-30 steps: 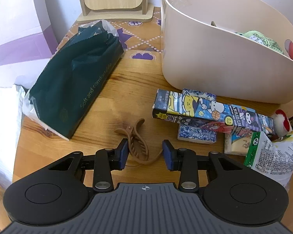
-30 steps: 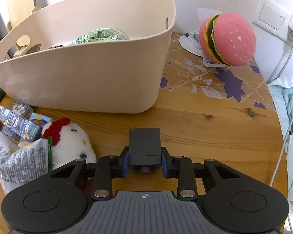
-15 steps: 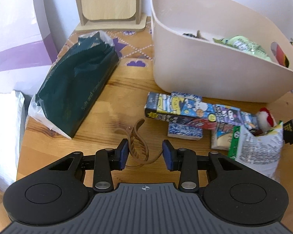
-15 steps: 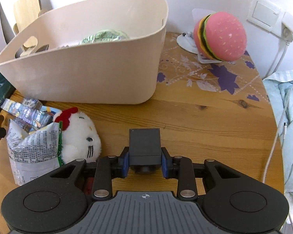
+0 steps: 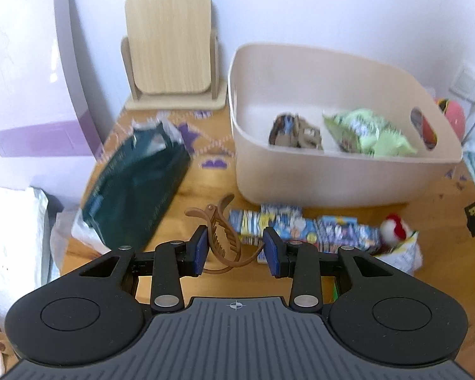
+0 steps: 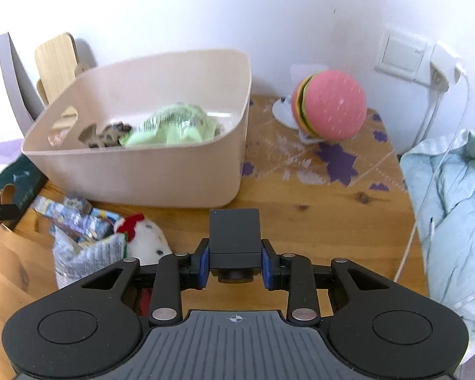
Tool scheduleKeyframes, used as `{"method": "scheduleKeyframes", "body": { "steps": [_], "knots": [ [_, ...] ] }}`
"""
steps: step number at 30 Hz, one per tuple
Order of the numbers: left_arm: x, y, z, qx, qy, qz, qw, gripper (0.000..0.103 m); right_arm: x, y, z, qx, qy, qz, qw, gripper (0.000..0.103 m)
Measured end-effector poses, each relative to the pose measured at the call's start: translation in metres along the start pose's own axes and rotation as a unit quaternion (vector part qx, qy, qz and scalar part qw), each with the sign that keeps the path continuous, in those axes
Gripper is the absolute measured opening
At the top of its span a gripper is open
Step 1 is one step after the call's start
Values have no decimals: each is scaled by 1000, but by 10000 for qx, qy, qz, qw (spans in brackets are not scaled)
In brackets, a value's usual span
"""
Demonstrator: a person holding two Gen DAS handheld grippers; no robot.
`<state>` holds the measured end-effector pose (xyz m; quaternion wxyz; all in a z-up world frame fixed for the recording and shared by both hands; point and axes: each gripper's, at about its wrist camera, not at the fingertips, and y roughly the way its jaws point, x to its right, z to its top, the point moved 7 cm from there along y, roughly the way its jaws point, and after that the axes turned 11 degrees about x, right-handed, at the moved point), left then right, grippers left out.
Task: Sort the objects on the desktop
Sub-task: 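Carry the black cube and brown hair clip over the beige basket and release both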
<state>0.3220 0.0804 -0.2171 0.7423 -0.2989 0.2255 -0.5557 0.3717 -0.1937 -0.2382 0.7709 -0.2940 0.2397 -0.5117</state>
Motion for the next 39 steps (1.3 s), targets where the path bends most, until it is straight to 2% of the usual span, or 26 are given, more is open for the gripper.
{"method": "scheduleKeyframes", "body": {
  "steps": [12, 21, 30, 39],
  "knots": [
    [9, -25, 64, 713, 7, -142, 9974, 38, 0, -41, 73, 851, -168, 156, 9961, 30],
    [35, -12, 110, 1045, 212, -386, 9935, 38, -18, -34, 121, 1306, -390, 350, 9900, 30],
    [64, 28, 129, 928, 439, -531, 9933, 38, -49, 10, 139, 1236, -683, 545, 9885, 30],
    [87, 75, 111, 417, 741, -595, 9946, 38, -67, 70, 125, 704, -844, 611, 9921, 30]
  ]
}}
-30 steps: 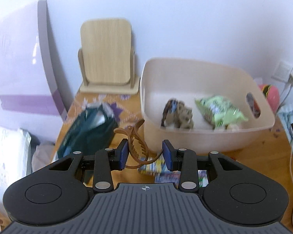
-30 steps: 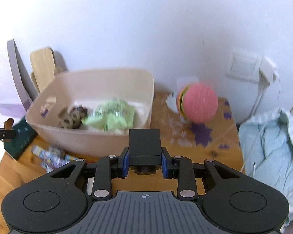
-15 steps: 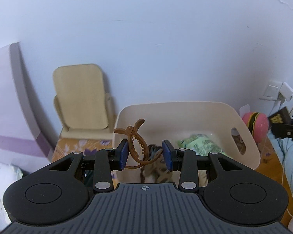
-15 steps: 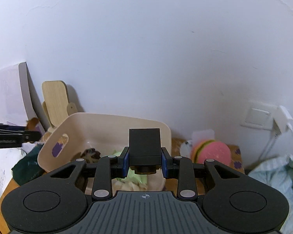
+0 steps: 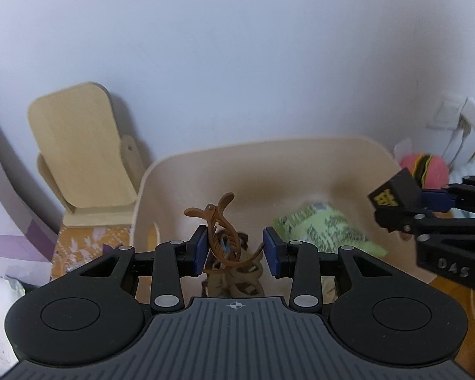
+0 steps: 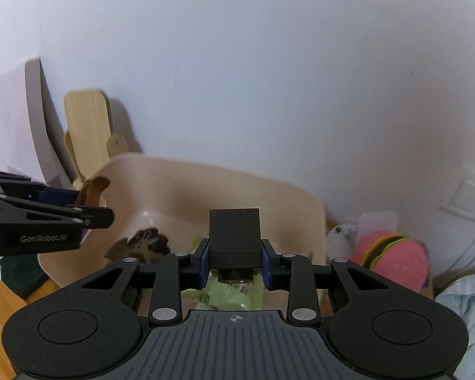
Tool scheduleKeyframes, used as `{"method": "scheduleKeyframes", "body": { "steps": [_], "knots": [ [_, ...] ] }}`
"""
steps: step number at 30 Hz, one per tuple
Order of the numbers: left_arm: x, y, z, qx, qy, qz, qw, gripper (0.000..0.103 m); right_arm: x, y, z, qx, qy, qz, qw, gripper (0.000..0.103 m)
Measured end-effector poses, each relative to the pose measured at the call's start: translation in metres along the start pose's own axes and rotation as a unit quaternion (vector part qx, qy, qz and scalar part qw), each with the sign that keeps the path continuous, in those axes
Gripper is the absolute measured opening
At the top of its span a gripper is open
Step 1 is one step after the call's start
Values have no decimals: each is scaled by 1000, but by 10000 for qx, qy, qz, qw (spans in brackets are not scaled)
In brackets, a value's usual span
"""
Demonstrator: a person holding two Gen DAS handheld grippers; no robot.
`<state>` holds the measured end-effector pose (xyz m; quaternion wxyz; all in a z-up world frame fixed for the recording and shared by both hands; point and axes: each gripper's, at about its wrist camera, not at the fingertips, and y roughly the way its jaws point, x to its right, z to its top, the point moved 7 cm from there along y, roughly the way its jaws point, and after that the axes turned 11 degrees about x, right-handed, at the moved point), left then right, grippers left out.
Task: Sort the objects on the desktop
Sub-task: 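Carry the black cube and brown hair clip over the beige basket and release both, then swing both tools to the table and grasp the white snack bag with the right tool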
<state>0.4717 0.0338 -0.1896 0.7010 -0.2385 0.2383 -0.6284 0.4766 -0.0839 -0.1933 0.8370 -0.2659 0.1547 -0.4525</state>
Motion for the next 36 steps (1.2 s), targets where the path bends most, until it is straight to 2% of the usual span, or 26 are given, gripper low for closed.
{"method": "scheduleKeyframes", "body": {
  "steps": [11, 13, 14, 15, 17, 19, 20, 25, 29, 33, 36],
  "knots": [
    [12, 28, -34, -630, 175, -83, 9978, 38, -5, 37, -38, -630, -99, 12, 9980, 30],
    [11, 30, -34, -613, 230, -107, 9978, 38, -3, 42, -43, -758, -122, 5, 9970, 29],
    [12, 29, -33, -609, 270, -120, 9977, 39, -3, 43, -46, -810, -122, 5, 9966, 31],
    [13, 29, -34, -626, 292, -125, 9975, 40, -3, 44, -47, -823, -121, 5, 9965, 37],
    [11, 27, -34, -640, 314, -73, 9974, 57, -3, 42, -49, -805, -142, -3, 9967, 46],
    [9, 24, -34, -598, 312, 20, 9977, 66, -2, 40, -50, -775, -152, -12, 9969, 58],
    [7, 22, -34, -569, 296, 29, 9979, 66, -2, 37, -49, -739, -155, -30, 9971, 65],
    [-2, 6, -31, -399, 329, 15, 9987, 68, 1, 17, -41, -471, -110, -43, 9988, 77],
    [-12, -14, -30, -186, 465, -58, 9987, 70, 0, -6, -39, -225, -122, 44, 9997, 79],
    [-19, -37, -37, -57, 917, -226, 9955, 70, -10, -30, -45, -37, -361, 264, 9990, 88],
    [-23, -51, -48, -42, 1340, -405, 9901, 71, -24, -49, -56, 62, -826, 510, 9953, 92]
  ]
}}
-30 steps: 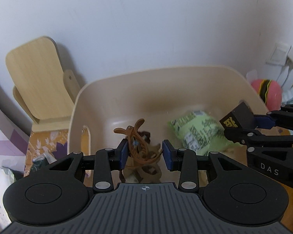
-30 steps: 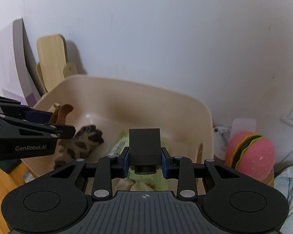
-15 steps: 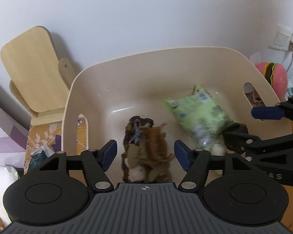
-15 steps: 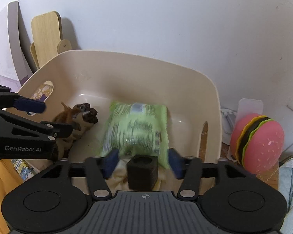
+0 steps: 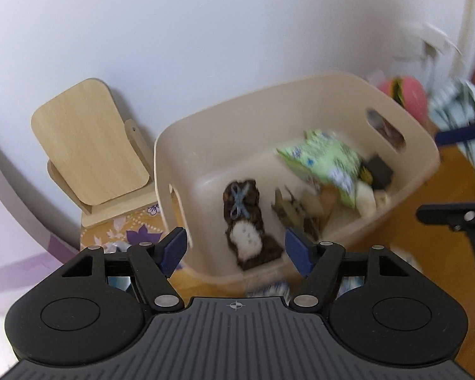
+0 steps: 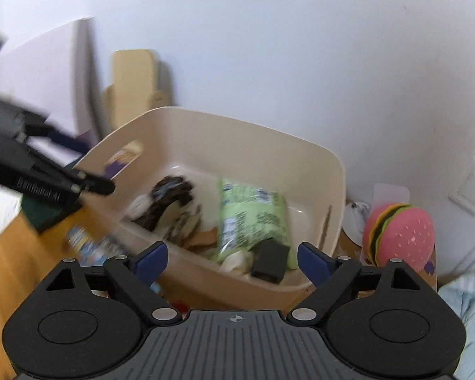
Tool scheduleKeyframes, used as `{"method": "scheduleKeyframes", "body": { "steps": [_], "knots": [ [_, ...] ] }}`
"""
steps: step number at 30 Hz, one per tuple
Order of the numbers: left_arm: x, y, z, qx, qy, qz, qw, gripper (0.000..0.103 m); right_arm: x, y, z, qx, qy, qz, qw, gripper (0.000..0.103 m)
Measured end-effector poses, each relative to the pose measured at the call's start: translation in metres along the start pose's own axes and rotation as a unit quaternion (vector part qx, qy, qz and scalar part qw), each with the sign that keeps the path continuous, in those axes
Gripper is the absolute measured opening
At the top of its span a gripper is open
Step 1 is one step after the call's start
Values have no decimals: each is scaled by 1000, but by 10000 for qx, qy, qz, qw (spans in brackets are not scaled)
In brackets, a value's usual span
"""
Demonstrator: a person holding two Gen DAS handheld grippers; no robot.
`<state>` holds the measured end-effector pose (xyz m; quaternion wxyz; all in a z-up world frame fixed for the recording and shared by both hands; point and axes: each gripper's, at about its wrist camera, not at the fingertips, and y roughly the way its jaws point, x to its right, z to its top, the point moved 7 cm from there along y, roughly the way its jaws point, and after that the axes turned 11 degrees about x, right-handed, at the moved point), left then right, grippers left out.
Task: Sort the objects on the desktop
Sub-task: 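Swing both tools to the table and grasp the white snack bag with the right tool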
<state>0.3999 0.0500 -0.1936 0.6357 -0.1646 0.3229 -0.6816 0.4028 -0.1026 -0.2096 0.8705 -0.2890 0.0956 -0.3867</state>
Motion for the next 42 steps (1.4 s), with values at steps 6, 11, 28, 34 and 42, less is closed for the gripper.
{"method": "scheduleKeyframes", "body": {
  "steps": [6, 11, 28, 34, 42],
  "knots": [
    [10, -13, -29, -135, 925, -433, 9947, 74, -46, -25, -25, 47, -1436, 501, 9884, 97],
    [29, -10, -55, -285, 1796, -944, 9788, 74, -85, -29, -48, -13, -2465, 1053, 9634, 97],
    [55, 29, -88, -409, 3107, -1695, 9344, 72, -148, -5, -97, -534, -4396, 2083, 8721, 90],
    [49, 27, -79, -315, 2629, -1980, 9438, 67, -150, 0, -96, -645, -4305, 2206, 8728, 86],
    [69, 33, -86, -400, 3088, -2112, 9265, 62, -150, -7, -101, -746, -4300, 2260, 8709, 84]
  ]
}}
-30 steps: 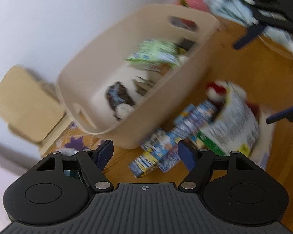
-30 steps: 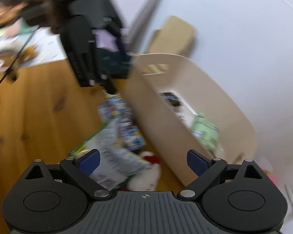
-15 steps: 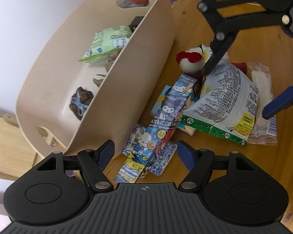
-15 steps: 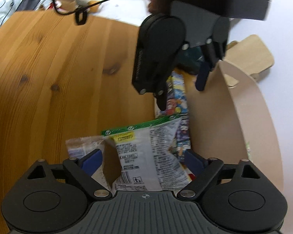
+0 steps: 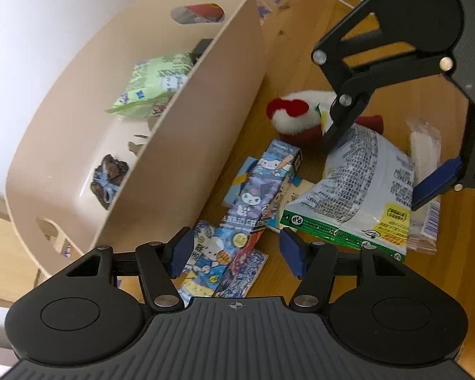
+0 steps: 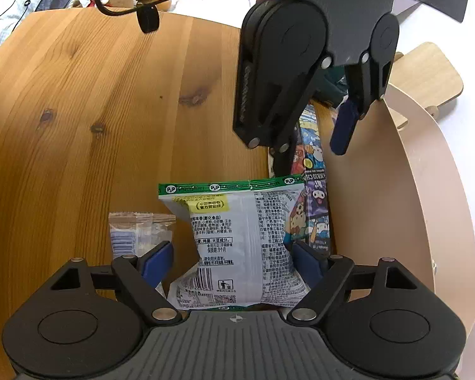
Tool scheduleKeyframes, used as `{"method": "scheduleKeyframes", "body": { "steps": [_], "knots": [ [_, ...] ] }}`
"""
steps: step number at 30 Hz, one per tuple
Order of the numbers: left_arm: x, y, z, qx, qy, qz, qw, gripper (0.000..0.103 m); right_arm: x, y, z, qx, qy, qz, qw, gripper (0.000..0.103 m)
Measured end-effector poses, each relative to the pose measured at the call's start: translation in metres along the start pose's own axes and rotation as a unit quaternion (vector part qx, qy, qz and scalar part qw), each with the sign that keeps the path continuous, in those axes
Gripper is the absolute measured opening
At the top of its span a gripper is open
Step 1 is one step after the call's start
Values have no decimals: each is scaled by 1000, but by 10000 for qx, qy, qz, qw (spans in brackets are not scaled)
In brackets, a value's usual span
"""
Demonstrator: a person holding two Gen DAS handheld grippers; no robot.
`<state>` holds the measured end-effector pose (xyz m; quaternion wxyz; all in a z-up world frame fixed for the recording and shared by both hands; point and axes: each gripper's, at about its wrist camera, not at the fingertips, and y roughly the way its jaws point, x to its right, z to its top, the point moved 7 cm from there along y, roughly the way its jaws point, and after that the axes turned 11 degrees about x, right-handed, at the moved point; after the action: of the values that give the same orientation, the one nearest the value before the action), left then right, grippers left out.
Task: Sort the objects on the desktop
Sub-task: 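Swing both tools to the table and grasp the white snack bag with the right tool, then grasp the purple cartoon stick pack with the left tool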
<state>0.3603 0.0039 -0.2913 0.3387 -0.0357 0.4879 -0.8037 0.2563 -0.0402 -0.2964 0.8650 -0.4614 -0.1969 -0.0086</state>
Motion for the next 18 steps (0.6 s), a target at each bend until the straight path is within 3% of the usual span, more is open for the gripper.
{"method": "scheduleKeyframes", "body": {
  "steps": [3, 6, 7, 10, 18],
  "knots": [
    [-1, 11, 1, -74, -185, -125, 9997, 61, -2, -2, -1, 14, 39, 3, 10000, 83],
    [-5, 14, 2, -50, -446, -281, 9986, 52, 0, 1, -13, -38, 167, -32, 9998, 63],
    [-7, 14, 2, -40, -607, -362, 9975, 40, 2, 1, -15, -74, 234, -37, 9997, 54],
    [-13, 14, -2, -109, -1125, -699, 9911, 24, 6, -1, -20, -76, 492, 70, 9987, 51],
    [-5, 5, -7, -84, -1399, -743, 9873, 23, -5, -9, -29, -88, 655, 60, 9978, 50]
  ]
}}
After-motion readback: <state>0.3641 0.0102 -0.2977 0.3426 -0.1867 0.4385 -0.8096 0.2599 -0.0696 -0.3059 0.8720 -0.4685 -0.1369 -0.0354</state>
